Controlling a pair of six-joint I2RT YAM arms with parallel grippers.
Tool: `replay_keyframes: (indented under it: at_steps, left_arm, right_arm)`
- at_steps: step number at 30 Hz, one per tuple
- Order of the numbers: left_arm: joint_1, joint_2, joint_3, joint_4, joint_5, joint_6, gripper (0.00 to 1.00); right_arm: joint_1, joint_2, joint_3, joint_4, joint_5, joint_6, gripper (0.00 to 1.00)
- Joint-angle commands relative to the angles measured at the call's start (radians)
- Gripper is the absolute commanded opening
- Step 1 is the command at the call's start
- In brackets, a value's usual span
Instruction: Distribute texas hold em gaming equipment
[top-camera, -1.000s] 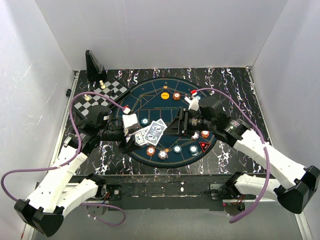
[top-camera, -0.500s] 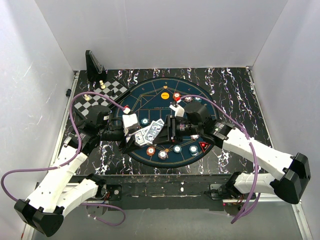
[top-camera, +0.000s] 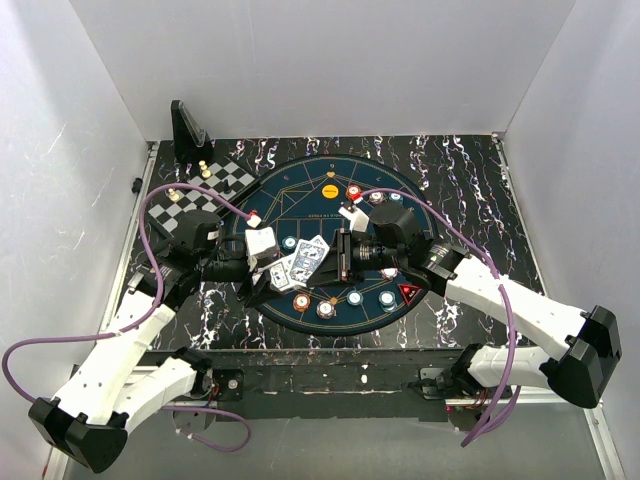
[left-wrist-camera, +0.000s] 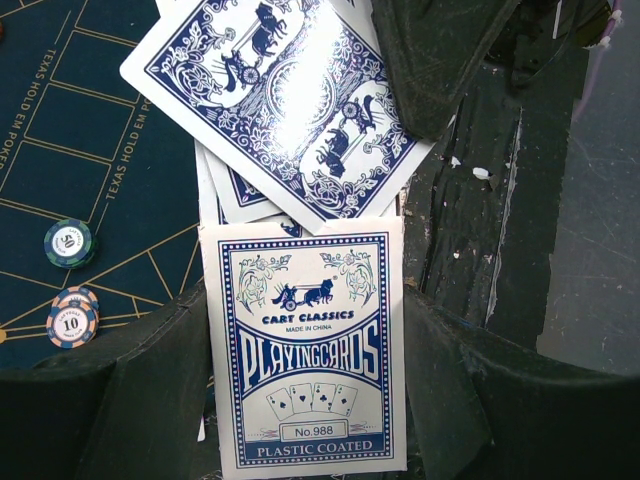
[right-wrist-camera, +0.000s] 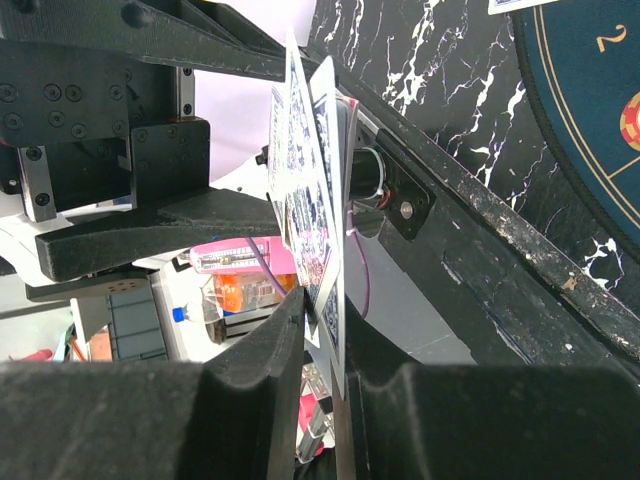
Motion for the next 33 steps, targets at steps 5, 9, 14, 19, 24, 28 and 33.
replay_keyframes:
  at_steps: [5, 9, 14, 19, 24, 28, 33]
  left_arm:
    - [-0.003, -0.003, 0.029, 0.028, 0.016, -0.001, 0.00]
    - [-0.003, -0.006, 0.029, 0.033, 0.012, -0.008, 0.00]
    - [-0.003, -0.004, 0.031, 0.050, -0.008, -0.025, 0.00]
    - [-0.005, 0.003, 0.032, 0.054, -0.020, -0.027, 0.00]
    - [-0.003, 0.002, 0.034, 0.031, -0.016, 0.001, 0.00]
    - [-0.003, -0.004, 0.035, 0.024, -0.008, 0.011, 0.00]
    - [-0.003, -0.003, 0.037, 0.007, 0.004, 0.019, 0.00]
  right_arm:
    - [0.002, -0.049, -0.021, 0.059, -0.016, 0.020, 0.30]
    - [0.002, -0.044, -0.029, 0.065, -0.016, 0.030, 0.35]
    - [0.002, -0.038, -0.032, 0.079, -0.012, 0.042, 0.34]
    - [0.002, -0.046, -0.036, 0.082, -0.013, 0.045, 0.36]
    - [-0.041, -0.127, 0.022, -0.108, 0.034, -0.052, 0.52]
    - [-0.108, -0.144, 0.134, -0.322, 0.075, -0.179, 0.58]
    - [-0.217, -0.106, 0.315, -0.482, 0.151, -0.322, 0.62]
